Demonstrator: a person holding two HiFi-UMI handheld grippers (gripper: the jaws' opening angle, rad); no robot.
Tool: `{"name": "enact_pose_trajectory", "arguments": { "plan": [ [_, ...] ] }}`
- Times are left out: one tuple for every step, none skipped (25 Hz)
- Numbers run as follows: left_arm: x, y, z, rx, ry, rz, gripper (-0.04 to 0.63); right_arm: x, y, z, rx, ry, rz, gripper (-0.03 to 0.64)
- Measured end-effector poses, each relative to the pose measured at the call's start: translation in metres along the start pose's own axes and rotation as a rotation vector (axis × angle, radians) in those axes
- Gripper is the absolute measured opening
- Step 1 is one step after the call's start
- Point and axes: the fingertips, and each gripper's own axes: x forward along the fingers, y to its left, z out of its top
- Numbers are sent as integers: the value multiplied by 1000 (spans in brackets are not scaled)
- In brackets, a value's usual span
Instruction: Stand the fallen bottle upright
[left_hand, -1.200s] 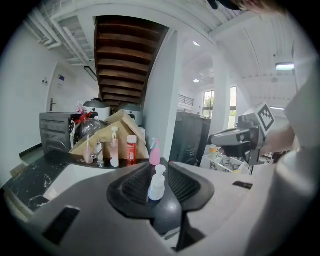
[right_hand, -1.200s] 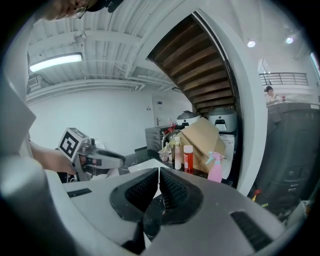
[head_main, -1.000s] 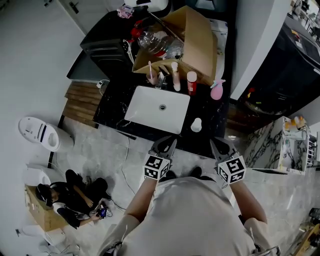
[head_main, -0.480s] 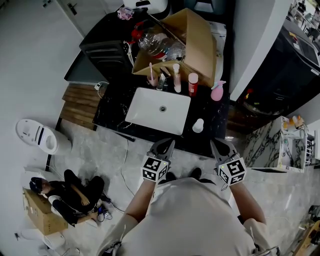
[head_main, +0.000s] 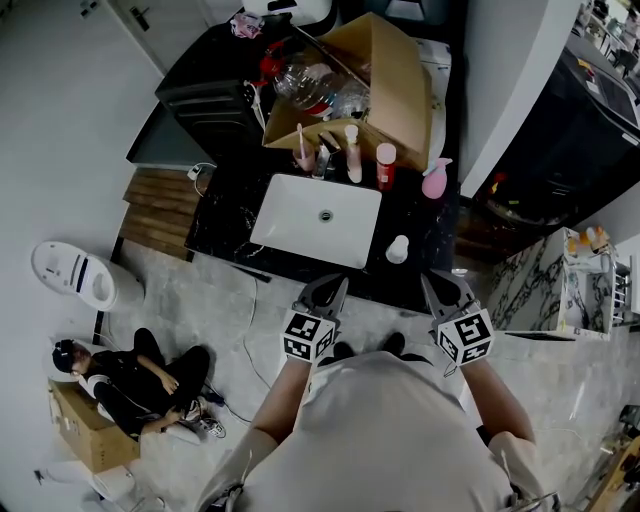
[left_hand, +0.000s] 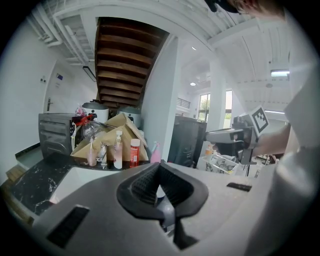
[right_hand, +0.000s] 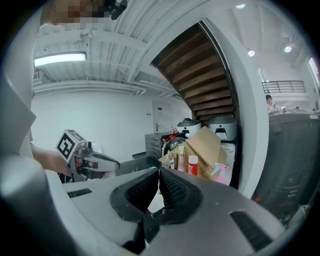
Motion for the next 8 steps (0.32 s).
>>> {"name": "enact_pose_trajectory", "arguments": {
  "plan": [
    [1, 1, 1, 0, 0, 1, 6, 1, -1, 1, 0, -1, 0, 32],
    [2, 1, 1, 0, 0, 1, 6, 1, -2, 1, 1, -2, 0, 32],
    [2, 1, 2, 0, 0, 1, 6, 1, -3, 2, 1, -3, 0, 32],
    [3, 1, 2, -1, 1, 1, 6, 2, -4, 2, 1, -4, 1, 32],
    [4, 1, 2, -1, 2, 1, 6, 2, -5, 2, 2, -5, 2, 32],
    [6, 1, 2, -2, 3, 2, 6, 3, -6, 2, 2, -6, 3, 32],
    [7, 0, 2, -2, 4, 2, 6, 4, -7, 2, 2, -6, 4, 32],
    [8, 0, 2, -3, 5, 2, 6, 4, -8, 2, 2, -7, 6, 32]
  ]
}}
